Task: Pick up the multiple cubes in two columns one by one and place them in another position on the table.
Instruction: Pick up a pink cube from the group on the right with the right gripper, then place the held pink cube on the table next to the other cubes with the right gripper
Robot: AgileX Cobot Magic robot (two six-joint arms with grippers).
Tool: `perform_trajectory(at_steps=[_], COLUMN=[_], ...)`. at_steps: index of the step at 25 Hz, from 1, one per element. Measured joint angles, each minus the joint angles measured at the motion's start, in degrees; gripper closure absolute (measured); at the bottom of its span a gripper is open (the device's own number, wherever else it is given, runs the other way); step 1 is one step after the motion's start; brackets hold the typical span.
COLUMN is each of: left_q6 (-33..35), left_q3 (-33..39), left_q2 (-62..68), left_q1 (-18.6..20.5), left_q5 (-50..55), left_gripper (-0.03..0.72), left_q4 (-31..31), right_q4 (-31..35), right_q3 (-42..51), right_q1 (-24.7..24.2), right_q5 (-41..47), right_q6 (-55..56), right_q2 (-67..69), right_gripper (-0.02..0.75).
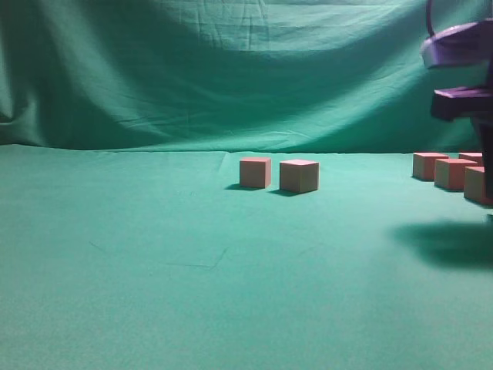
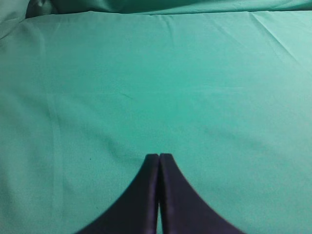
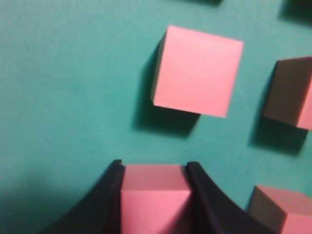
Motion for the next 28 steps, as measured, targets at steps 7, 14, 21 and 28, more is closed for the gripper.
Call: perform_trajectory(at_steps=[7, 14, 21, 28], left_q6=[0.0, 0.0, 0.0, 0.0], left_q3=[0.0, 0.0, 0.0, 0.0], left_q2=[0.0, 0.0, 0.0, 0.0], left_q1=[0.0, 0.0, 0.0, 0.0], left_q5=[0.0, 0.0, 0.0, 0.0], left_gripper=[0.688, 0.688, 0.688, 0.688], left_q4=[0.0, 0.0, 0.0, 0.0], right_q4=[1.82, 6.1, 6.24, 5.06], right_q3=[-14.73, -34.04, -57.33, -73.98], right_q1=[2.12, 14.59, 24.38, 25.91], right_q5=[12.81, 21.9, 31.37, 32.85], right_q6=[-6.6, -10.36, -9.62, -3.34], right_q2=[0.0, 2.27, 16.2, 31.53], right_gripper=[0.479, 0.479, 0.479, 0.479])
